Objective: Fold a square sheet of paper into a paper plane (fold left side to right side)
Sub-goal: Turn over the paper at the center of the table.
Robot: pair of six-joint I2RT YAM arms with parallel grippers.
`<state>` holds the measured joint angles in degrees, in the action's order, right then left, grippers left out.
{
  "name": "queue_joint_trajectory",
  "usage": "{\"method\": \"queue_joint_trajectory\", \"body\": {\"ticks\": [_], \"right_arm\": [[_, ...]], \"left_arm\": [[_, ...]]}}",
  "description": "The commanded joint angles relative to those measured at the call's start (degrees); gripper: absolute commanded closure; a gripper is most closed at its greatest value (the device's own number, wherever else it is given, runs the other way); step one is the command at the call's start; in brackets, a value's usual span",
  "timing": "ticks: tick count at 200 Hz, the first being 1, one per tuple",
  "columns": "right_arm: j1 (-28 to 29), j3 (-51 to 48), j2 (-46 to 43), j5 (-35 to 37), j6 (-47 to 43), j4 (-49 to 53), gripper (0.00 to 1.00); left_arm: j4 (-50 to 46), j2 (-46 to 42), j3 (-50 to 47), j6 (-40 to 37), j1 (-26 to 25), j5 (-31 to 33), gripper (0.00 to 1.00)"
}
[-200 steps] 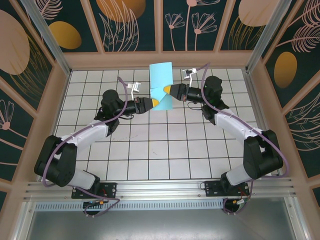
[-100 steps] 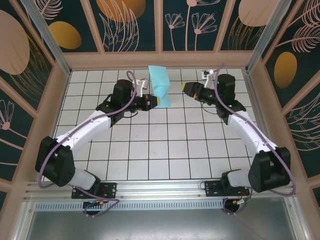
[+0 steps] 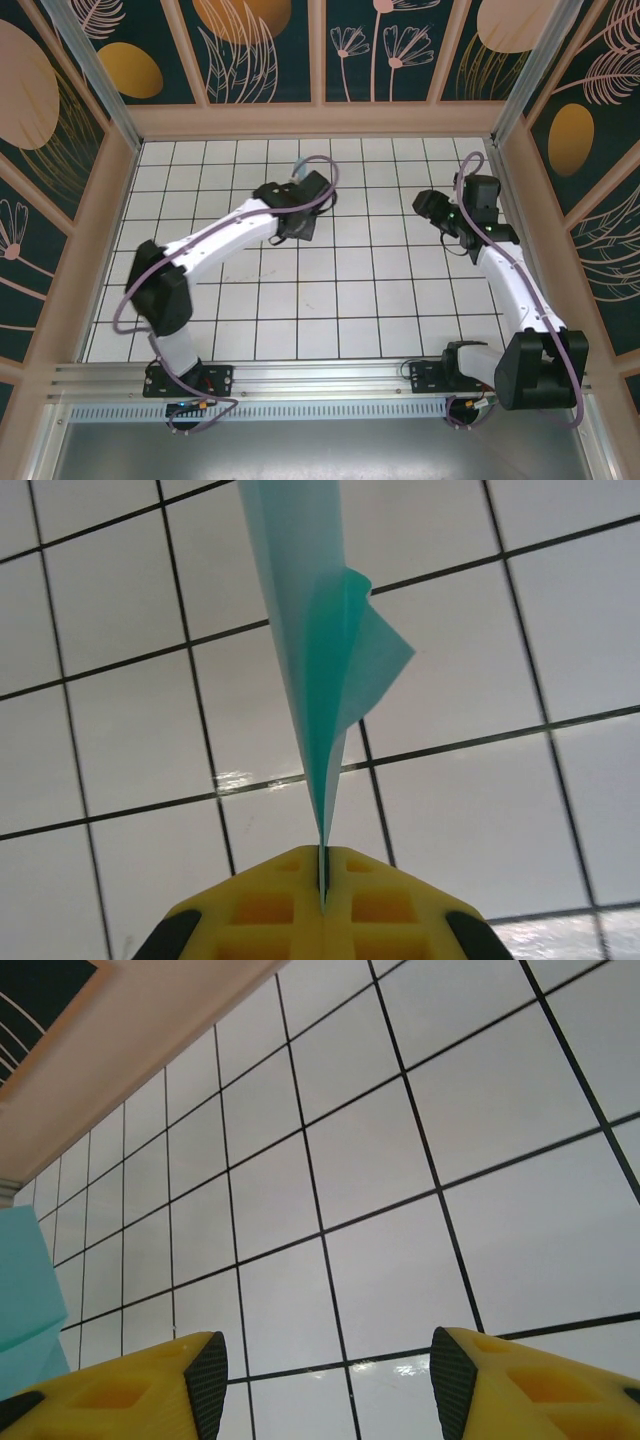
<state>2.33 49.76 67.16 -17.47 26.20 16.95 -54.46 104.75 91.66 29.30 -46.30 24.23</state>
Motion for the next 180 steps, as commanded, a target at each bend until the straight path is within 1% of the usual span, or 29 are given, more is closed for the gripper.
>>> {"method": "queue_joint_trajectory", "body": {"ticks": [1,31,57,67,89,119,133,149,156,165,180], "right_arm": [[-0.59,-2.55,-2.07,-0.66,-0.24,-0.75,0.41],[-0.95,-4.77,-3.05,-2.78,0.26,-2.69,0.41],[-1.27,-6.18,-3.58,-4.08,-0.17,-3.14,0.41],[-1.34,-6.78,-3.69,-4.36,-0.27,-3.20,0.41],[-1.61,-8.22,-4.14,-5.53,-0.28,-3.49,0.40],[-1.71,-9.29,-4.19,-8.04,-0.40,-3.90,0.41],[-1.70,-9.42,-4.19,-8.80,-0.44,-4.01,0.42],[-1.71,-9.57,-3.73,-10.12,-0.37,-4.44,0.42],[-1.60,-9.68,-3.27,-10.89,-0.12,-4.92,0.41],[-1.47,-9.77,-2.65,-11.83,0.29,-5.48,0.42],[-0.24,-9.40,-0.86,-12.43,1.10,-6.67,0.42]], "left_arm": [[-14.16,8.10,6.69,3.95,-2.19,9.50,0.98],[-19.81,18.04,14.42,5.24,-3.61,8.91,0.93],[-22.87,25.05,22.06,4.57,-4.47,6.08,0.88],[-23.76,27.60,25.10,3.76,-4.74,4.44,0.87],[-24.91,32.78,30.58,1.56,-4.86,-0.55,0.77],[-25.00,37.89,39.30,-0.81,-4.86,-7.54,0.66],[-24.89,39.37,44.59,-1.99,-4.64,-10.53,0.62],[-23.48,39.41,48.53,-3.11,-3.57,-14.64,0.50],[-22.14,38.63,48.95,-3.65,-2.99,-16.38,0.47],[-20.07,36.98,48.76,-4.07,-2.11,-18.15,0.45],[-15.09,32.39,44.81,-4.99,-0.42,-20.40,0.41]]}}
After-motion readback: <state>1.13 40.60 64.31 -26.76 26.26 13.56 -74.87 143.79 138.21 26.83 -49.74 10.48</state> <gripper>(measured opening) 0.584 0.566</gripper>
